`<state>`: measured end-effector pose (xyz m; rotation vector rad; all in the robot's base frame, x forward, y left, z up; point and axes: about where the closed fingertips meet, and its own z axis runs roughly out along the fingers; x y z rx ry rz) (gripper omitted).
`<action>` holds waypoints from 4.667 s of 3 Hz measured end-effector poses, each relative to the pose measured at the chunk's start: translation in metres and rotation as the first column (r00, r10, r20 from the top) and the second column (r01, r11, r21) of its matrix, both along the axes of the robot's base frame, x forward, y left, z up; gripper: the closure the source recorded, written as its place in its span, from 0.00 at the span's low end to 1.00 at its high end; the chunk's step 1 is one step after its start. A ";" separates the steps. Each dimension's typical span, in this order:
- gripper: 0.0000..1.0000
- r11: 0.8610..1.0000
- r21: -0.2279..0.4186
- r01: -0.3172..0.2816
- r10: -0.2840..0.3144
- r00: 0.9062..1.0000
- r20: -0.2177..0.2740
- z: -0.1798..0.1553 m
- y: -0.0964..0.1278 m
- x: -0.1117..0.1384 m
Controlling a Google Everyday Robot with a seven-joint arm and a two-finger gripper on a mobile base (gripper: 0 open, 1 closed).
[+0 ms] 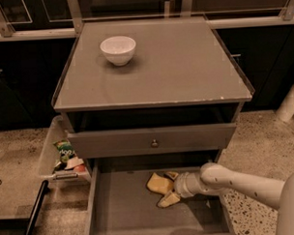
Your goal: Pick sponge from middle drawer and place on counter
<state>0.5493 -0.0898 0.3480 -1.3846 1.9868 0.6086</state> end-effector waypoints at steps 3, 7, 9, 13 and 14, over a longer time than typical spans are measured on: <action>0.90 1.000 -0.001 -0.003 0.003 1.000 -0.003 -0.001 0.000 -0.001; 1.00 0.983 0.115 -0.142 0.140 0.990 0.023 0.097 -0.055 -0.056; 1.00 0.981 -0.014 -0.194 0.194 0.972 0.130 0.185 -0.063 -0.067; 1.00 0.944 -0.178 -0.279 0.326 0.876 0.356 0.377 -0.048 -0.091; 1.00 0.946 -0.189 -0.262 0.318 0.857 0.406 0.445 -0.054 -0.064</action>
Offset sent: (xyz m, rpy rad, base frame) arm 0.0000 0.0000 0.0000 0.0000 0.0000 0.0000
